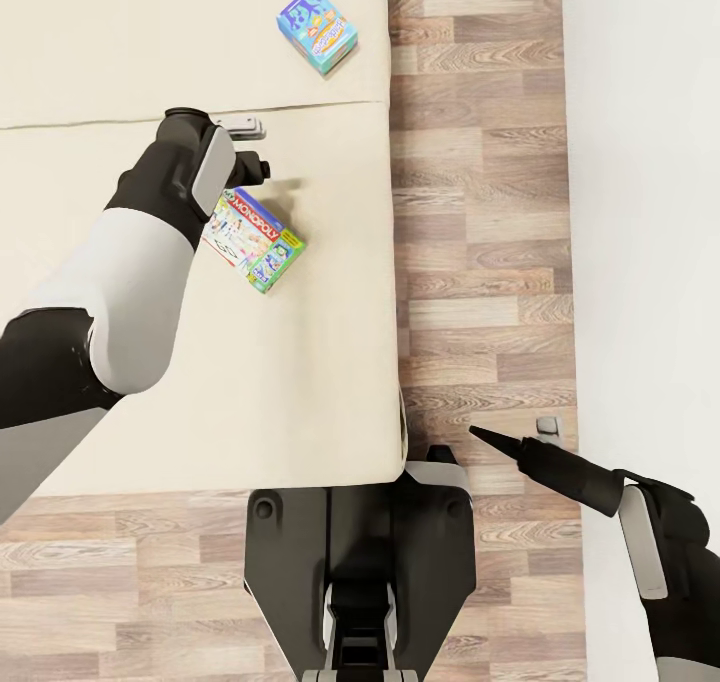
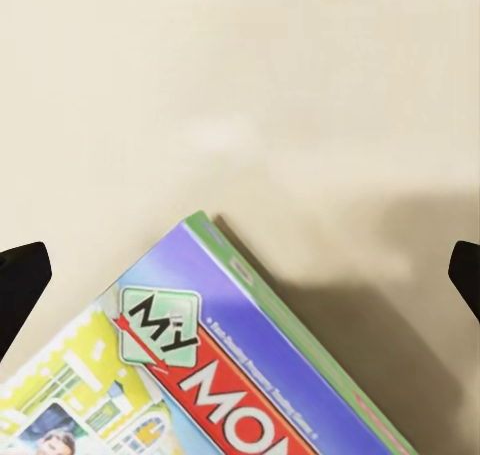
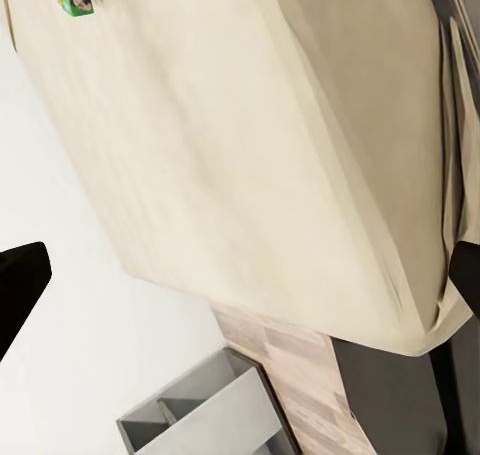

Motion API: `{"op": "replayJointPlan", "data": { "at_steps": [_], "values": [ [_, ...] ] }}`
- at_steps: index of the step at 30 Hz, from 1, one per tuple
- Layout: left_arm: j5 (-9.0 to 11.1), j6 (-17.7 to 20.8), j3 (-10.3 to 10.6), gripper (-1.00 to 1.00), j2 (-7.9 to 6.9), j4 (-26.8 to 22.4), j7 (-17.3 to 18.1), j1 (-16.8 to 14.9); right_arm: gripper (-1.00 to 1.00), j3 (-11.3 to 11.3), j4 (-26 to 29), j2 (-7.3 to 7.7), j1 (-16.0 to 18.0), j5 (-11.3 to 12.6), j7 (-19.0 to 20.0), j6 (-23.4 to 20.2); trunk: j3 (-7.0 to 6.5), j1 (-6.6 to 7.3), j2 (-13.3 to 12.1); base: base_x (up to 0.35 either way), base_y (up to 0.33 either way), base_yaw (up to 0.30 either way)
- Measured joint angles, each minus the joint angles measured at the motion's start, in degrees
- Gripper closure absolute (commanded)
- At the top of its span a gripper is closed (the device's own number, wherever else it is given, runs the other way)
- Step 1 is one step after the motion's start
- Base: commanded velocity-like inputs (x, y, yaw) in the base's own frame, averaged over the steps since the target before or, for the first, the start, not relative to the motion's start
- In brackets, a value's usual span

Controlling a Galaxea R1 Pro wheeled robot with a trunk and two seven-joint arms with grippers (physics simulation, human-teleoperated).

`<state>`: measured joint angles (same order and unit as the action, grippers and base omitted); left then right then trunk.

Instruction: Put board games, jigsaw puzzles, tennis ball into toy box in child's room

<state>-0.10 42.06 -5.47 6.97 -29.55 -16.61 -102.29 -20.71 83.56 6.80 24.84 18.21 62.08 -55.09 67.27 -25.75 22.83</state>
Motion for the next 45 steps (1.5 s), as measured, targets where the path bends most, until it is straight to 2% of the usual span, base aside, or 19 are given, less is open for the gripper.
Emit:
{"op": "replayJointPlan", "data": {
  "at_steps": [13,36,45],
  "values": [
    [0.0,-0.1,0.0,-1.0,-0.01,0.0,0.0,0.0,-1.0,0.3,0.1,-0.02,-0.1,0.0,0.1,0.0,0.37,0.0,0.0,0.0,0.0,0.0],
    [0.0,-0.3,0.1,-1.0,-0.03,0.0,0.0,0.0,-1.0,0.4,0.1,0.03,-0.2,0.0,0.1,0.0,2.24,0.0,0.0,0.0,0.0,0.0],
    [-0.1,-0.3,0.1,-1.0,-0.08,0.0,0.0,0.0,-1.0,0.4,0.0,0.03,-0.2,0.0,0.0,0.0,2.38,0.0,0.0,0.0,0.0,0.0]
  ]
}}
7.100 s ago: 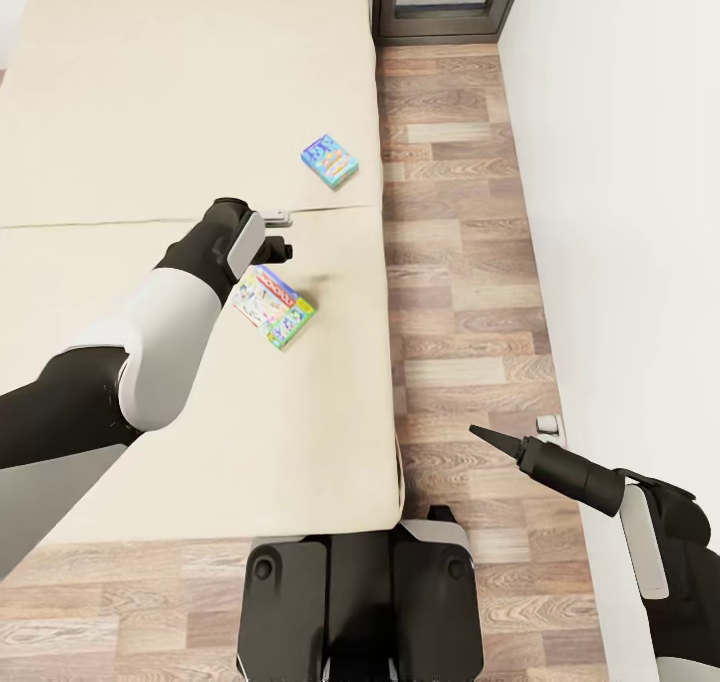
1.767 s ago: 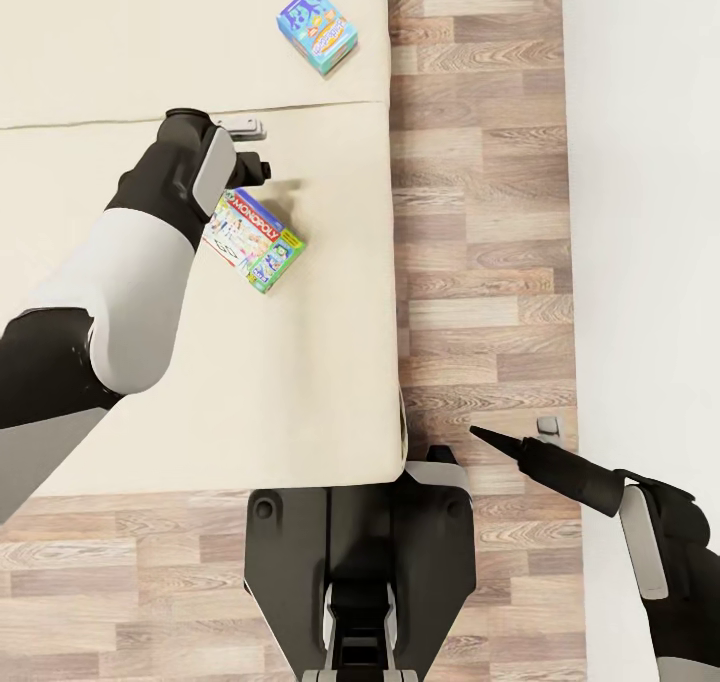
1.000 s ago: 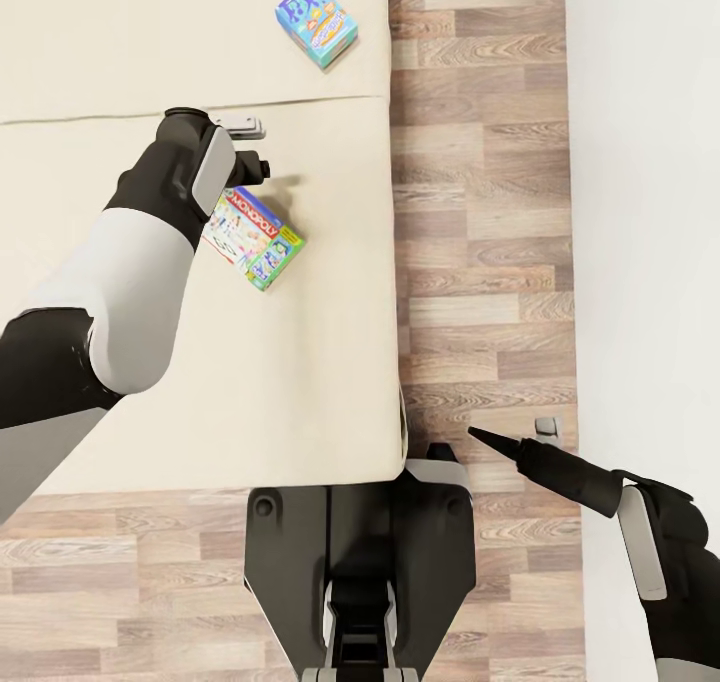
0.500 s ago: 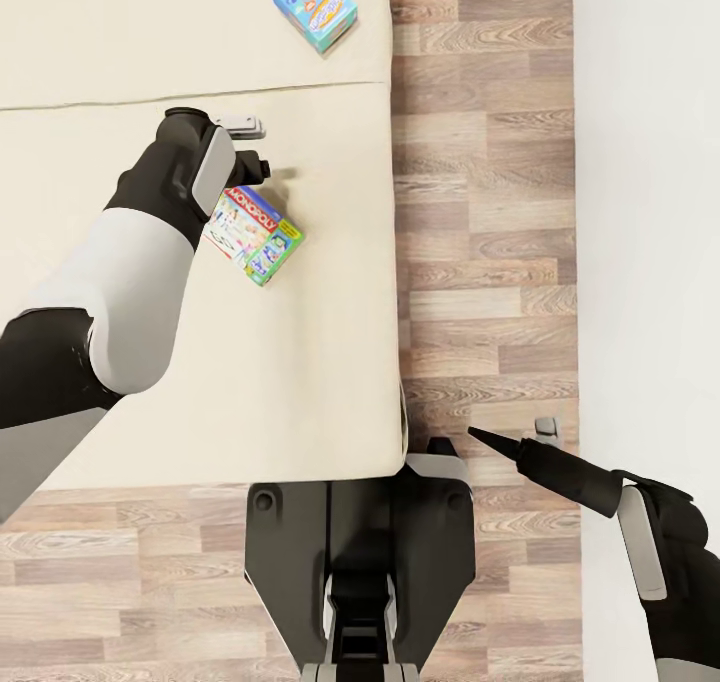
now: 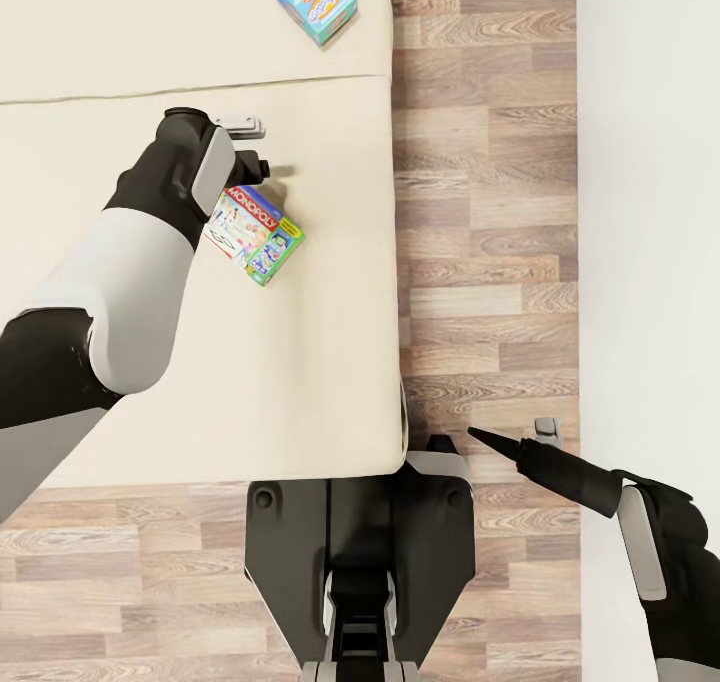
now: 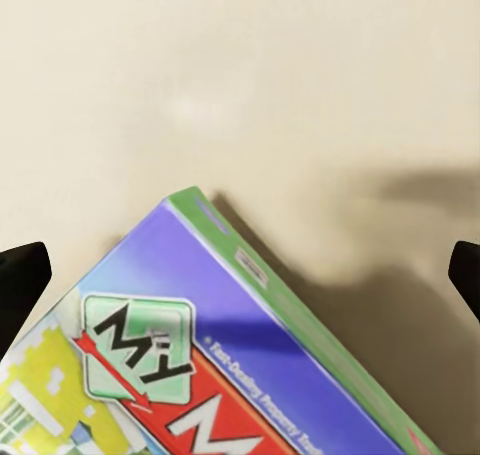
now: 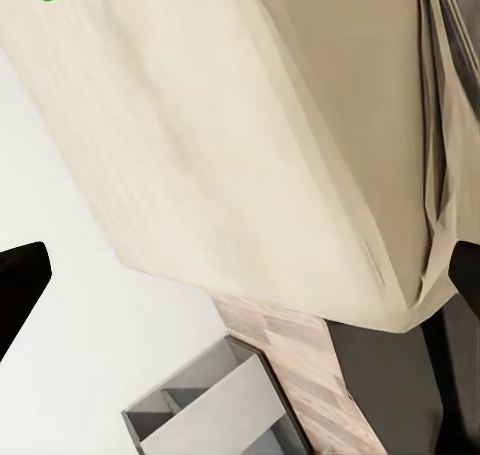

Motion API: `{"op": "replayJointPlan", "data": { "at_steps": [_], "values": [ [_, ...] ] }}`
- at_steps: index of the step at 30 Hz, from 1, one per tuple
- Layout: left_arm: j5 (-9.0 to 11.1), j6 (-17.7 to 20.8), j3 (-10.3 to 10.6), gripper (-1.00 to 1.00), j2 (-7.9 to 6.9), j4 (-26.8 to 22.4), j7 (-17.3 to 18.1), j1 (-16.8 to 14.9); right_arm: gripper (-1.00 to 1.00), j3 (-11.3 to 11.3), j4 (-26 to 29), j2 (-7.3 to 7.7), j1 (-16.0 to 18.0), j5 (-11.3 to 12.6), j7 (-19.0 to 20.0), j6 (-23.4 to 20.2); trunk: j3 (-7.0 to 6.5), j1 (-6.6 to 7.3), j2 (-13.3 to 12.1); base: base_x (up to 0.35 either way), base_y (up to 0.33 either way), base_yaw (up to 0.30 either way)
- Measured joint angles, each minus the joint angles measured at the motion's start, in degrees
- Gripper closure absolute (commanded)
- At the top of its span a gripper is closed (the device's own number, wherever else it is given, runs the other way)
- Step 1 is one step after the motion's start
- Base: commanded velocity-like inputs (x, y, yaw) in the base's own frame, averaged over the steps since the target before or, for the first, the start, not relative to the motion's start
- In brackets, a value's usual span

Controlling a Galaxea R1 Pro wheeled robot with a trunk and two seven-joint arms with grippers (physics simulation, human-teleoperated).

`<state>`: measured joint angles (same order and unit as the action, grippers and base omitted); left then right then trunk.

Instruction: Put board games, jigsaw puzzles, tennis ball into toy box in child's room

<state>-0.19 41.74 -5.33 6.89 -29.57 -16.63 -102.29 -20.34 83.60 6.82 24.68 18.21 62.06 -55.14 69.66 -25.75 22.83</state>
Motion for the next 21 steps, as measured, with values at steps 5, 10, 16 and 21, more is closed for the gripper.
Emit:
{"op": "replayJointPlan", "data": {
  "at_steps": [5,10,16,21],
  "values": [
    [0.0,0.0,0.1,-1.0,0.02,0.0,0.0,0.0,-1.0,0.0,0.0,-0.01,0.0,0.0,0.0,0.0,0.01,0.0,0.0,0.0,0.0,0.0],
    [0.0,0.0,0.1,-1.0,0.06,0.0,0.0,0.0,-1.0,0.0,-0.1,-0.04,0.0,0.0,-0.1,0.1,0.01,0.0,0.0,0.0,0.0,0.0],
    [0.0,0.0,0.1,-1.0,0.07,0.0,0.0,0.0,-1.0,0.0,-0.8,-0.03,0.0,-0.1,-0.5,0.3,0.01,0.0,0.0,0.0,0.0,0.0],
    [0.0,0.0,0.2,-1.0,0.07,0.0,0.0,0.0,-1.0,0.0,-1.2,-0.03,0.0,0.0,-0.5,2.9,0.01,0.0,0.0,0.0,0.0,0.0]
  ]
}}
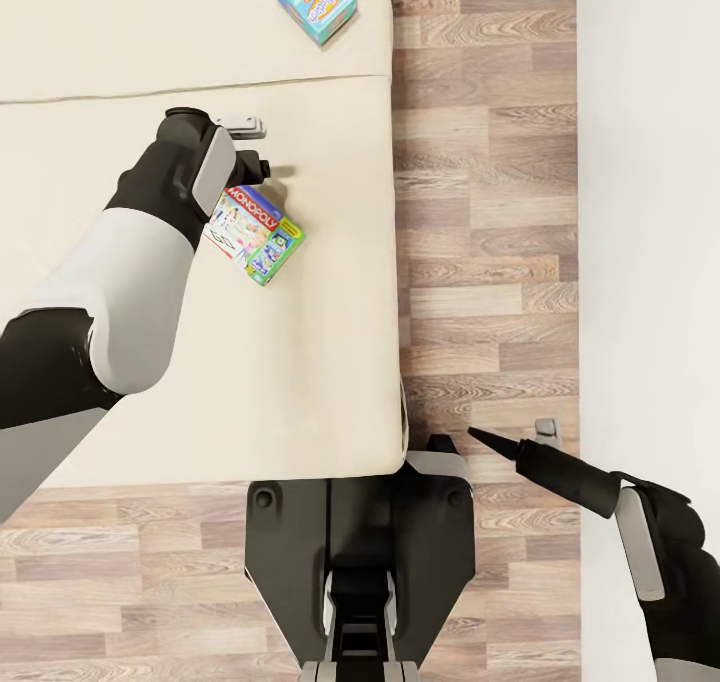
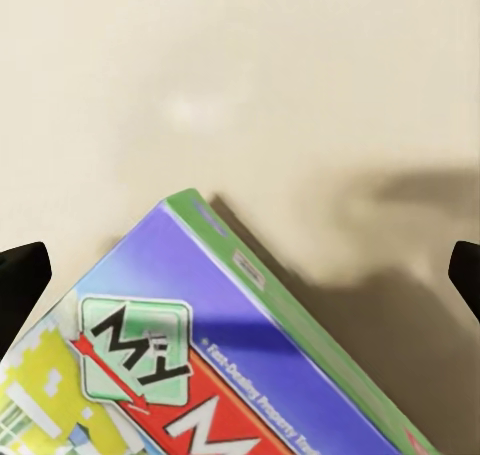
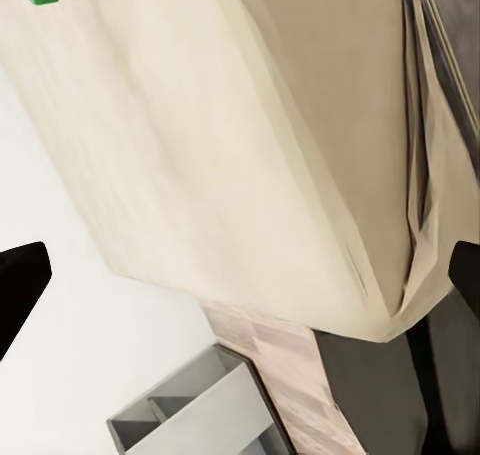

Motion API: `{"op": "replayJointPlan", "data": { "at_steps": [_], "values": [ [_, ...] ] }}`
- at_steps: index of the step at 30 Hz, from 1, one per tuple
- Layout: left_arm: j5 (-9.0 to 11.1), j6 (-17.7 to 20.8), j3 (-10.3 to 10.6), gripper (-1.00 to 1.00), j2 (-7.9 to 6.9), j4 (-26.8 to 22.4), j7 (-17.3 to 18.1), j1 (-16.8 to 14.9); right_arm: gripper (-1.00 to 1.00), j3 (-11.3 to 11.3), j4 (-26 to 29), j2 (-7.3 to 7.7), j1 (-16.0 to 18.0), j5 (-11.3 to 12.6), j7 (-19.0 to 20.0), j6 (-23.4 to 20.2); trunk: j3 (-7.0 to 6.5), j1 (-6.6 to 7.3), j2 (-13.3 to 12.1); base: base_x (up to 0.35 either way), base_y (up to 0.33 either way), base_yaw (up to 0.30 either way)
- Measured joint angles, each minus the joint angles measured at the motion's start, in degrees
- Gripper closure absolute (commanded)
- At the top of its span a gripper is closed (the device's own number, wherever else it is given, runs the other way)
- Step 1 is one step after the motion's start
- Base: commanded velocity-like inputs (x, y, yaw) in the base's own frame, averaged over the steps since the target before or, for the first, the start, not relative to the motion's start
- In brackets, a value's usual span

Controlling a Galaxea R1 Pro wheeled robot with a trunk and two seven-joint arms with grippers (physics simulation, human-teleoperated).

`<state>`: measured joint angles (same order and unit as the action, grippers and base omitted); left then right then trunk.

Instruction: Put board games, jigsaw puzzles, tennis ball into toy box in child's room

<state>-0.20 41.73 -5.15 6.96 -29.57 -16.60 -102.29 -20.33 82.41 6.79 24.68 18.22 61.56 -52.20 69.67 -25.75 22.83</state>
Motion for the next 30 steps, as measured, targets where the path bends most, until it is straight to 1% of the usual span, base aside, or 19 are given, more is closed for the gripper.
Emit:
{"op": "replayJointPlan", "data": {
  "at_steps": [5,11,20,30],
  "values": [
    [0.0,0.0,0.0,-1.0,0.0,0.0,0.0,0.0,-1.0,0.0,-0.1,-0.02,0.0,0.0,0.0,1.0,0.0,0.0,0.0,0.0,0.0,0.0],
    [0.0,0.0,0.1,-1.0,0.0,0.0,0.0,0.0,-1.0,0.0,-0.1,0.03,0.0,0.1,0.0,1.2,0.0,-0.01,0.0,-0.021,0.0,0.0],
    [0.0,0.0,0.1,-1.0,0.03,0.0,0.0,0.0,-1.0,0.0,-0.1,0.05,0.0,0.1,0.0,1.3,0.0,-0.03,0.0,-0.203,0.0,0.0],
    [0.0,0.0,0.1,-1.0,0.0,0.0,0.0,0.0,-1.0,0.0,-0.1,0.05,0.0,0.1,0.0,1.2,0.0,-0.01,0.0,-0.067,0.0,0.0]
  ]
}}
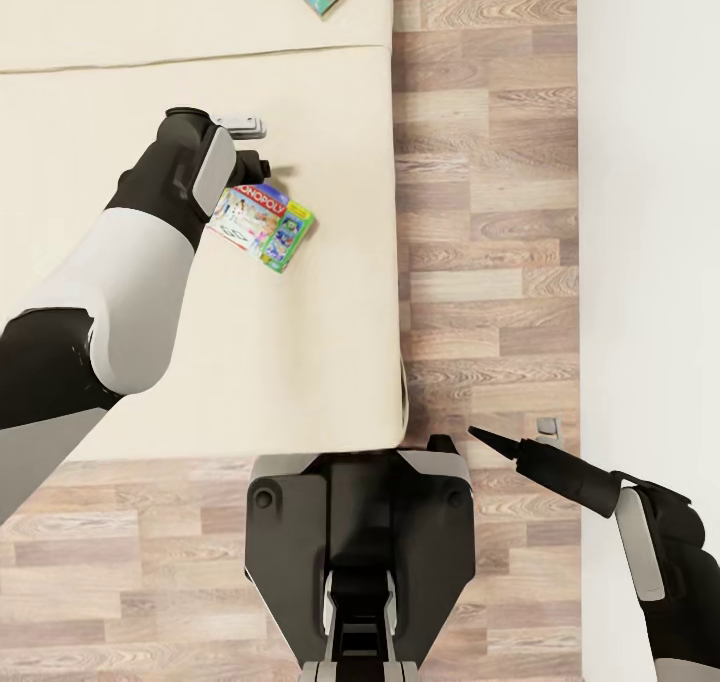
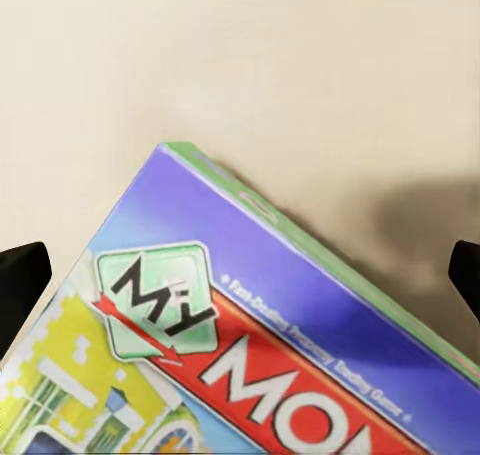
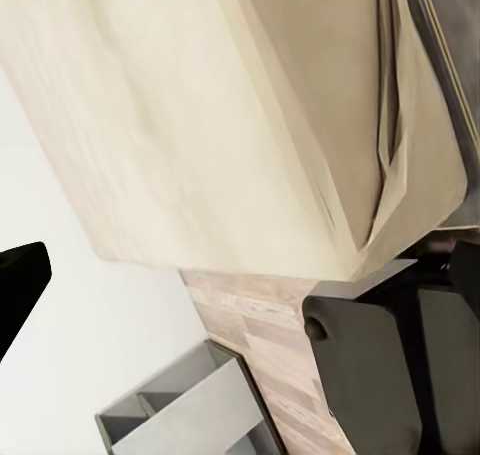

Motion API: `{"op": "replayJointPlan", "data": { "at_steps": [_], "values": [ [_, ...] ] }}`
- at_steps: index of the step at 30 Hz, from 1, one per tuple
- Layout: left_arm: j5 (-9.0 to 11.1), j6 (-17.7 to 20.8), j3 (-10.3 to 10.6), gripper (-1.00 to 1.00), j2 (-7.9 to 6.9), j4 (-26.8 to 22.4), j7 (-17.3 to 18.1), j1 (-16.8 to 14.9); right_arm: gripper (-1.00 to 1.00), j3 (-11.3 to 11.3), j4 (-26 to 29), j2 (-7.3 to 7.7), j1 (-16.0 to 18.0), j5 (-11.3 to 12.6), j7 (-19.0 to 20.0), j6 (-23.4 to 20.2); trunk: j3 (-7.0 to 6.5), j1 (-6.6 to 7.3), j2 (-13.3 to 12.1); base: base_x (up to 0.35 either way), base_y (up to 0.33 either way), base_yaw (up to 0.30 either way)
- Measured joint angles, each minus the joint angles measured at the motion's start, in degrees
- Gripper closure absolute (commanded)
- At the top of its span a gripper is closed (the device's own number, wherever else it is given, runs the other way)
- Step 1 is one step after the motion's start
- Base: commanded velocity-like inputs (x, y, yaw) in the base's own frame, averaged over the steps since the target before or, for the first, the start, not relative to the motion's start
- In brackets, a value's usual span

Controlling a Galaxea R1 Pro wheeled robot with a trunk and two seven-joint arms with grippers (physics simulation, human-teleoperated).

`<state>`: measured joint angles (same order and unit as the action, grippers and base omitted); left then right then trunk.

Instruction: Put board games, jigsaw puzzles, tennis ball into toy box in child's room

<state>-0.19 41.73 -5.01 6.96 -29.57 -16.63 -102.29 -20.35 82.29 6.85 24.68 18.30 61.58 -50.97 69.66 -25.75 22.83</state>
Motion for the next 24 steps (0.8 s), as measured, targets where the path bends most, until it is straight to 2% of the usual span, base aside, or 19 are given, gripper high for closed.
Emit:
{"op": "replayJointPlan", "data": {
  "at_steps": [24],
  "values": [
    [0.0,0.1,0.0,-1.0,0.06,0.0,0.0,0.0,-1.0,0.0,0.1,0.15,0.0,0.0,0.1,-0.1,0.0,-0.01,0.0,-0.157,-0.025,0.0]
  ]
}}
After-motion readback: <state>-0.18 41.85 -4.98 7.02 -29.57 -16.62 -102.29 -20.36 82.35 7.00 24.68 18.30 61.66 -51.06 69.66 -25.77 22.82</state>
